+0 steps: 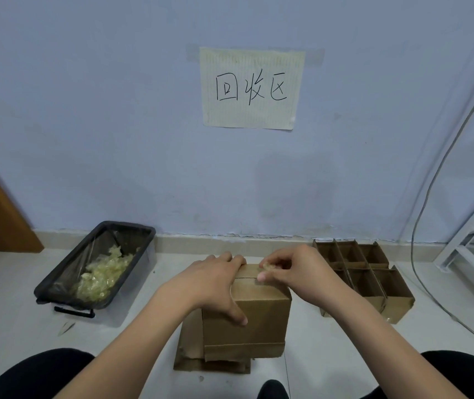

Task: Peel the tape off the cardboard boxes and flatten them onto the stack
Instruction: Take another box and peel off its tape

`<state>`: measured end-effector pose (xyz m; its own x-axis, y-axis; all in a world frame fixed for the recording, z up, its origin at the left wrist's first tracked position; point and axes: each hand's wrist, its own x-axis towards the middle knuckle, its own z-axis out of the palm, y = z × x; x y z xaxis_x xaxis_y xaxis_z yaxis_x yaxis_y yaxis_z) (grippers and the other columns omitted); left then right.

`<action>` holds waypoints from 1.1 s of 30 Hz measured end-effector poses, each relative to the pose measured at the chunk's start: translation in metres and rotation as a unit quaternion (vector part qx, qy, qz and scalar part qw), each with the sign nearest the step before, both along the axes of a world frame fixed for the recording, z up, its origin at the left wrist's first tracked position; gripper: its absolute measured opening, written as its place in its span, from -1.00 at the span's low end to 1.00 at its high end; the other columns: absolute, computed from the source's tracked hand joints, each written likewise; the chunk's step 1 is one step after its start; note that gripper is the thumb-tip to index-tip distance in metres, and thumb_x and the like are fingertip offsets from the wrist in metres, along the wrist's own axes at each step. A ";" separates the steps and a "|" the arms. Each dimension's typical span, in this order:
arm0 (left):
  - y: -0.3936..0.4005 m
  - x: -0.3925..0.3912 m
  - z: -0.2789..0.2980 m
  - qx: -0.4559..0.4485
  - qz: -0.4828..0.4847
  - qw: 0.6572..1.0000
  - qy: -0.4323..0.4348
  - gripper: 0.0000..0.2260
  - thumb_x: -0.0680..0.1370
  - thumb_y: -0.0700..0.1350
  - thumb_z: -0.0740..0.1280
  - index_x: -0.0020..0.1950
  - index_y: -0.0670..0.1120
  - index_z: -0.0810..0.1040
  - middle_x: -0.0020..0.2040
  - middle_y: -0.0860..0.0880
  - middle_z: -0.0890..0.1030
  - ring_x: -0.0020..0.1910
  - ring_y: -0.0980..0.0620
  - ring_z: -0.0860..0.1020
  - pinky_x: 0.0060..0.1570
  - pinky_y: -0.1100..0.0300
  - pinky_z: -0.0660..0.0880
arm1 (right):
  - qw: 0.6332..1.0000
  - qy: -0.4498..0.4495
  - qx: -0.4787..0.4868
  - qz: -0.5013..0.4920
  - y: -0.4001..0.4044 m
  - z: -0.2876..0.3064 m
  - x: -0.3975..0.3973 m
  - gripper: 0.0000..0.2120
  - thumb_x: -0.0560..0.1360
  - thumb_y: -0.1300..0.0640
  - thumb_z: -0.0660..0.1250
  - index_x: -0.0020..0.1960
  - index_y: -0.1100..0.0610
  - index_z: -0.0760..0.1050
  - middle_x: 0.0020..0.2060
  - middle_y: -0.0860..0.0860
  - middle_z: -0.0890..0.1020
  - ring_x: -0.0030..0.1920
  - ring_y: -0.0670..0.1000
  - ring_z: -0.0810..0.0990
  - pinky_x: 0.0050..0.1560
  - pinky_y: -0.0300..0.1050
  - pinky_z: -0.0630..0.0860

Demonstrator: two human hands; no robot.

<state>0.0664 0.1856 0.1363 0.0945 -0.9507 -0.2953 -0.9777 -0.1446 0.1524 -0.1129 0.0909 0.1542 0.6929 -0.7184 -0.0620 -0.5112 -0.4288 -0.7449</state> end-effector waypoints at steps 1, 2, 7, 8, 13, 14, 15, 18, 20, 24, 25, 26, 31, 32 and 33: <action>0.001 0.000 -0.001 0.003 0.000 1.000 -0.005 -0.06 0.28 0.35 0.54 0.52 0.07 0.20 0.33 0.03 0.41 0.27 -0.04 0.44 0.20 0.03 0.44 | 1.000 0.002 0.011 0.007 -0.001 0.000 -0.001 -0.74 0.36 -0.14 0.55 -0.03 -0.02 0.72 -0.14 -0.07 0.72 -0.06 -0.08 0.65 0.05 -0.08 0.59; 0.001 0.001 -0.002 0.004 0.001 1.000 -0.010 -0.07 0.28 0.35 0.54 0.51 0.07 0.21 0.32 0.03 0.42 0.26 -0.04 0.44 0.19 0.03 0.43 | 1.000 0.007 0.020 0.017 -0.001 0.001 -0.002 -0.74 0.39 -0.16 0.52 -0.04 -0.02 0.72 -0.14 -0.06 0.72 -0.07 -0.08 0.65 0.05 -0.07 0.59; 0.001 0.005 -0.003 0.008 -0.001 1.000 -0.027 -0.06 0.28 0.32 0.56 0.51 0.05 0.21 0.33 0.02 0.41 0.28 -0.06 0.42 0.22 0.01 0.41 | 0.998 0.058 -0.013 0.031 -0.004 0.000 -0.005 -0.88 0.45 0.03 0.52 -0.02 -0.02 0.68 0.12 -0.16 0.60 -0.02 -0.15 0.62 0.11 -0.11 0.59; 0.000 0.004 -0.003 0.008 -0.004 1.000 -0.028 -0.06 0.28 0.32 0.56 0.51 0.05 0.21 0.34 0.02 0.40 0.28 -0.06 0.41 0.23 0.01 0.41 | 0.998 0.054 -0.015 0.029 -0.004 0.000 -0.006 -0.90 0.43 0.07 0.54 -0.07 -0.01 0.67 0.11 -0.16 0.60 -0.05 -0.11 0.62 0.09 -0.08 0.60; -0.002 0.000 -0.003 0.013 0.005 1.000 -0.020 -0.05 0.29 0.32 0.56 0.52 0.03 0.19 0.34 0.00 0.40 0.29 -0.08 0.42 0.26 -0.01 0.40 | 0.993 0.082 -0.078 0.037 -0.003 0.000 -0.008 -0.88 0.43 0.05 0.52 -0.14 -0.07 0.58 -0.12 -0.07 0.63 -0.09 -0.06 0.59 -0.06 -0.09 0.58; -0.002 0.001 -0.003 0.013 0.011 1.000 -0.015 -0.05 0.29 0.32 0.56 0.52 0.04 0.19 0.35 0.00 0.40 0.29 -0.08 0.42 0.26 -0.01 0.40 | 0.994 0.068 -0.078 0.044 -0.004 0.000 -0.008 -0.87 0.45 0.09 0.50 -0.13 -0.07 0.56 -0.15 -0.06 0.63 -0.11 -0.05 0.59 -0.04 -0.07 0.59; -0.002 0.002 -0.003 0.014 0.015 1.000 -0.011 -0.05 0.29 0.32 0.55 0.53 0.04 0.19 0.35 0.01 0.40 0.29 -0.08 0.43 0.25 -0.01 0.40 | 0.995 0.052 -0.074 0.051 -0.004 -0.001 -0.008 -0.85 0.47 0.13 0.48 -0.10 -0.08 0.55 -0.15 -0.06 0.63 -0.12 -0.03 0.59 -0.01 -0.04 0.59; -0.002 0.004 -0.004 0.014 0.024 1.000 -0.011 -0.03 0.28 0.34 0.55 0.54 0.05 0.17 0.36 0.00 0.40 0.29 -0.10 0.44 0.26 -0.02 0.41 | 0.991 0.041 -0.092 0.085 -0.006 -0.002 -0.008 -0.63 0.55 0.19 0.36 0.19 -0.26 0.53 -0.11 -0.13 0.57 -0.11 -0.07 0.56 0.04 -0.14 0.55; -0.002 0.005 -0.004 0.014 0.027 0.999 -0.015 -0.02 0.27 0.34 0.55 0.54 0.06 0.16 0.36 0.00 0.39 0.30 -0.11 0.44 0.27 -0.03 0.40 | 0.987 0.053 -0.109 0.100 -0.006 -0.002 -0.007 -0.57 0.59 0.19 0.30 0.33 -0.25 0.50 -0.09 -0.14 0.53 -0.06 -0.10 0.53 0.06 -0.22 0.48; -0.002 0.007 -0.003 0.018 0.036 0.999 -0.013 -0.01 0.27 0.33 0.55 0.55 0.07 0.15 0.36 -0.01 0.39 0.30 -0.13 0.44 0.29 -0.04 0.40 | 0.989 0.046 -0.113 0.078 -0.006 -0.001 -0.008 -0.75 0.59 0.20 0.31 0.06 -0.08 0.69 0.00 -0.18 0.53 -0.02 -0.14 0.55 0.08 -0.19 0.51; -0.001 0.008 -0.003 0.020 0.038 0.999 -0.012 -0.01 0.27 0.34 0.55 0.55 0.06 0.15 0.36 -0.01 0.39 0.30 -0.13 0.44 0.29 -0.04 0.40 | 0.990 0.044 -0.116 0.070 -0.007 0.000 -0.009 -0.76 0.58 0.20 0.32 0.04 -0.07 0.69 0.01 -0.18 0.53 -0.03 -0.15 0.56 0.10 -0.20 0.53; -0.001 0.009 -0.003 0.020 0.042 0.999 -0.010 -0.01 0.27 0.34 0.55 0.55 0.06 0.15 0.36 -0.01 0.39 0.30 -0.12 0.44 0.29 -0.04 0.41 | 0.991 0.039 -0.115 0.063 -0.009 0.001 -0.011 -0.77 0.57 0.20 0.33 0.04 -0.07 0.70 0.03 -0.18 0.52 -0.04 -0.15 0.57 0.11 -0.23 0.53; -0.001 0.012 -0.001 0.015 0.046 0.999 -0.012 -0.01 0.27 0.34 0.55 0.53 0.06 0.15 0.35 -0.02 0.40 0.28 -0.12 0.46 0.27 -0.05 0.42 | 0.993 0.028 -0.106 0.046 -0.012 0.005 -0.016 -0.80 0.52 0.23 0.41 0.02 -0.04 0.68 0.07 -0.20 0.54 -0.09 -0.17 0.59 0.02 -0.38 0.54; -0.001 0.013 0.000 0.015 0.044 0.999 -0.013 -0.02 0.27 0.34 0.55 0.53 0.06 0.15 0.35 -0.02 0.40 0.28 -0.12 0.46 0.28 -0.05 0.42 | 0.993 0.037 -0.104 0.042 -0.011 0.005 -0.015 -0.82 0.51 0.21 0.43 -0.01 -0.06 0.66 0.03 -0.19 0.59 -0.08 -0.20 0.60 0.01 -0.32 0.57; -0.001 0.012 0.001 0.015 0.041 0.999 -0.015 -0.02 0.27 0.33 0.56 0.53 0.07 0.15 0.36 -0.02 0.40 0.29 -0.13 0.46 0.29 -0.05 0.41 | 0.993 0.047 -0.102 0.036 -0.010 0.004 -0.015 -0.84 0.50 0.19 0.45 -0.05 -0.08 0.64 -0.03 -0.19 0.63 -0.07 -0.21 0.60 0.00 -0.24 0.60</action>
